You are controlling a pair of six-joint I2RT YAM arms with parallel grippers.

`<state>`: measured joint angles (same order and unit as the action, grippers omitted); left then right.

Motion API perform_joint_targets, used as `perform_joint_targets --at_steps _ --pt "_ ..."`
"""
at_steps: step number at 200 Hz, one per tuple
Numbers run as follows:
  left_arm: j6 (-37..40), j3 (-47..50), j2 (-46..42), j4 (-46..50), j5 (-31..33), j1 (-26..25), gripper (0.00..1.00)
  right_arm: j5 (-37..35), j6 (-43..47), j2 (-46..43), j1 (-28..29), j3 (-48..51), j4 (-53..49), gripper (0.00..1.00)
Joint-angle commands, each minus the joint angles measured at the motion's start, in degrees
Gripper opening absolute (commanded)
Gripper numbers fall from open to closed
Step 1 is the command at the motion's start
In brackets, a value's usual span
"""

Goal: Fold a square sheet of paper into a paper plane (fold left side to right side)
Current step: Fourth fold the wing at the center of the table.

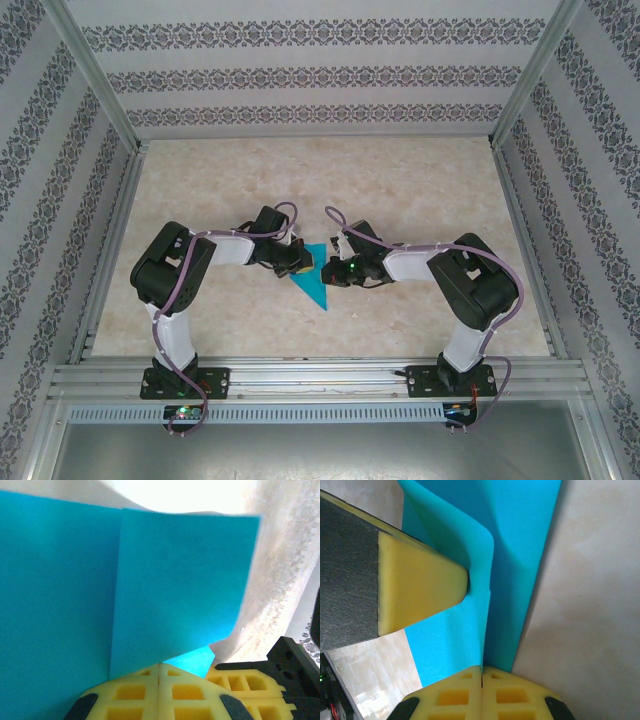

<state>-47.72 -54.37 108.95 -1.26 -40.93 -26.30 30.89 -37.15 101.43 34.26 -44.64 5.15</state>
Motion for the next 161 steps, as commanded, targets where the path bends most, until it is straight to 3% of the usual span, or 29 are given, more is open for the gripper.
perform_joint_targets --at_steps 1,64,114,133,161 --pt "3.1 0.2 1.1 7.4 4.9 -0.6 0.01 -1.3 0.7 1.2 -0.2 0.0 -6.5 0.07" --pt "2.7 1.2 1.2 7.5 6.1 -0.5 0.0 2.1 -1.3 -2.6 -1.0 -3.9 -5.2 0.2" --pt "2.4 1.0 1.2 7.1 6.1 -0.6 0.0 3.3 -2.5 -8.7 -2.8 -1.3 -5.9 0.31" --pt "2.3 1.0 1.2 7.2 6.0 -0.6 0.0 5.2 -3.3 -10.0 -2.8 0.2 -5.7 0.25" --pt "2.3 0.8 1.1 7.2 6.2 -0.5 0.0 9.6 -6.3 -9.1 -1.6 1.7 -2.5 0.04"
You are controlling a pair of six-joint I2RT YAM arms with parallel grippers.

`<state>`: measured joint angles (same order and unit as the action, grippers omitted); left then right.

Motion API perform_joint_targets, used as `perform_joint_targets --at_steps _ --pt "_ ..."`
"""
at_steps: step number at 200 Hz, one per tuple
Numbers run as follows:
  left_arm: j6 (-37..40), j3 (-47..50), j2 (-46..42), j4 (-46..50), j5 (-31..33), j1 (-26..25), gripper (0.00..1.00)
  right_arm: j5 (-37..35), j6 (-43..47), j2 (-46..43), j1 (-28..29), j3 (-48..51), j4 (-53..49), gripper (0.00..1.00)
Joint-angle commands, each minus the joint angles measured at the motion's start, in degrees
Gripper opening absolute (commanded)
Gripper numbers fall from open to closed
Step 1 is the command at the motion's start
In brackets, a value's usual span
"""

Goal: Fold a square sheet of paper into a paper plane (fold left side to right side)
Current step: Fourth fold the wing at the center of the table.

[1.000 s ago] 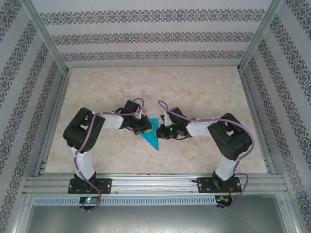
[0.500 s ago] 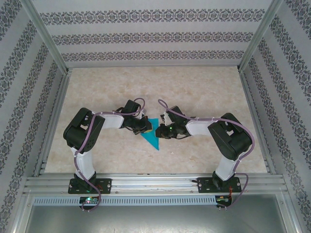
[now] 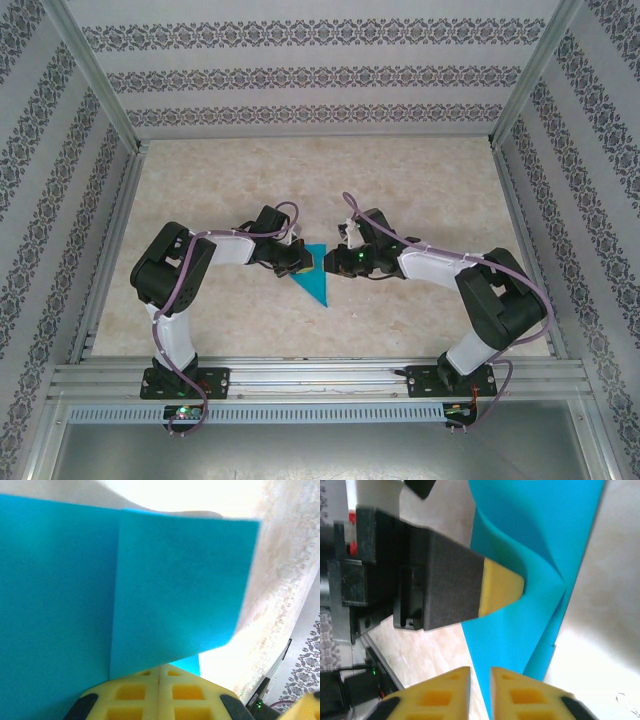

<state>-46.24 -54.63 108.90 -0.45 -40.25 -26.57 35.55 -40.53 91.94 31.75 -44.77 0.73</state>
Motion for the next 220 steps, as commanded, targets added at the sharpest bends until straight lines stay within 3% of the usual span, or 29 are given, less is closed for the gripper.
perform_joint_targets --at_steps 1,78,220 --pt "0.7 1.2 1.2 6.4 5.5 -0.3 0.0 5.2 -3.1 0.5 0.9 1.8 2.0 0.03" --pt "0.7 1.1 1.3 6.8 5.8 -0.3 0.0 6.1 -5.9 5.1 5.0 2.3 3.6 0.0" --pt "0.6 0.9 1.7 7.1 6.0 -0.2 0.0 3.3 -7.0 4.9 7.9 6.7 3.2 0.0"
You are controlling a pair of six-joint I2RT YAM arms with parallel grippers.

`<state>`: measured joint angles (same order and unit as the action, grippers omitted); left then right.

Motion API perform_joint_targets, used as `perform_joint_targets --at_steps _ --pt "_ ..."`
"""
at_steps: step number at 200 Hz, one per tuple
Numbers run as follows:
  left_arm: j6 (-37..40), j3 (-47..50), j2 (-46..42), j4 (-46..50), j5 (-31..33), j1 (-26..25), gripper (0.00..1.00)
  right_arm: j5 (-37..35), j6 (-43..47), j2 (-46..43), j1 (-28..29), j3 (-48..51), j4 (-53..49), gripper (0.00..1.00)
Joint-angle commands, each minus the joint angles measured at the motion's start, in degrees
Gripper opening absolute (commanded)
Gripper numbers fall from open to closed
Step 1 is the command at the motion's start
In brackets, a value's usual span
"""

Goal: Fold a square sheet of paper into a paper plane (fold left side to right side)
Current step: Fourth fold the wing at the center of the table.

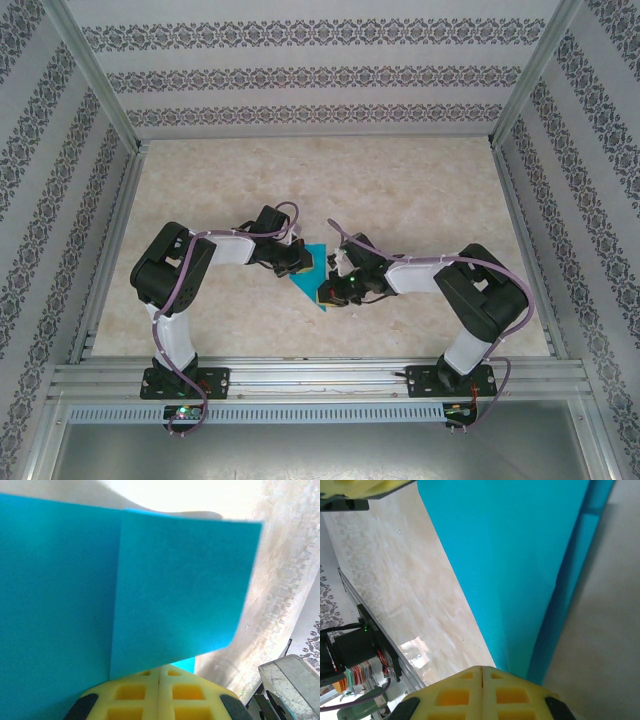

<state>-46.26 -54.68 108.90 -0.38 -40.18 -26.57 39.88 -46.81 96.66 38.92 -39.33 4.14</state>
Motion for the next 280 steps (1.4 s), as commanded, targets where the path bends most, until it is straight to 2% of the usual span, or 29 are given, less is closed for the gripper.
perform_joint_targets --at_steps 1,150,280 --pt "0.6 0.8 1.7 7.0 5.9 -0.2 0.0 -1.1 -0.7 0.2 0.7 1.3 -0.2 0.0" --pt "0.7 0.7 1.9 7.2 6.1 -0.2 0.0 -1.2 -0.9 -0.9 0.7 1.4 0.8 0.0" --pt "0.6 1.2 1.8 7.0 6.2 -0.2 0.0 -1.3 -1.4 2.2 1.5 2.4 1.5 0.0"
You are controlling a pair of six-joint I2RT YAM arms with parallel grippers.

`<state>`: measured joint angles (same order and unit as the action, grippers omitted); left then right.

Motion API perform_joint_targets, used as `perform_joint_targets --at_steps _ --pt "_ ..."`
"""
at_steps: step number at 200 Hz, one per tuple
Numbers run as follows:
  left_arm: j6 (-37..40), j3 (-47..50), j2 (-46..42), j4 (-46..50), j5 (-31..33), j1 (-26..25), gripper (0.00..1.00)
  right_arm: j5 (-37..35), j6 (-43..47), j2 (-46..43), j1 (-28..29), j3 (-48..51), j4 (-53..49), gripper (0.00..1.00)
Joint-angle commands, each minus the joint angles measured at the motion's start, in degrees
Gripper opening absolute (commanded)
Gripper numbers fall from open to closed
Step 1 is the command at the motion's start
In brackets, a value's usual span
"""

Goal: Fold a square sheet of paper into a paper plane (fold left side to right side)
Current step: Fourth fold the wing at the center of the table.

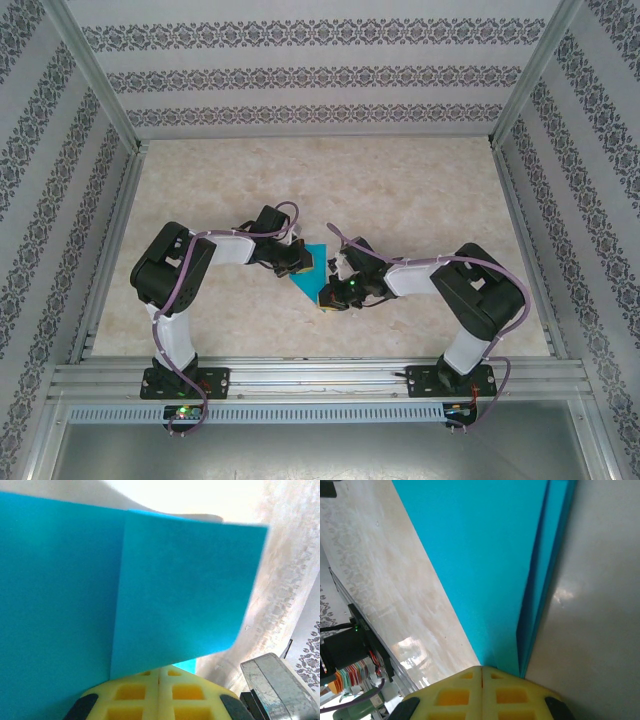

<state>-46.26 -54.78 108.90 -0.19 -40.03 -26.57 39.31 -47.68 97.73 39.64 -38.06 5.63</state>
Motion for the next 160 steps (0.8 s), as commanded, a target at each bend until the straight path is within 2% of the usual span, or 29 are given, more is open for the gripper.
perform_joint_targets --at_steps 1,95,160 --pt "0.6 1.3 1.8 6.8 6.1 -0.2 0.0 -0.7 -0.5 1.1 0.8 1.1 0.0 0.0" --pt "0.7 1.4 1.7 7.1 7.1 -0.1 0.0 -0.5 -1.2 -0.4 2.4 3.6 -3.0 0.0" --pt "0.7 1.7 1.6 7.4 7.3 -0.1 0.0 0.6 -1.6 -4.9 3.5 5.6 -3.8 0.0"
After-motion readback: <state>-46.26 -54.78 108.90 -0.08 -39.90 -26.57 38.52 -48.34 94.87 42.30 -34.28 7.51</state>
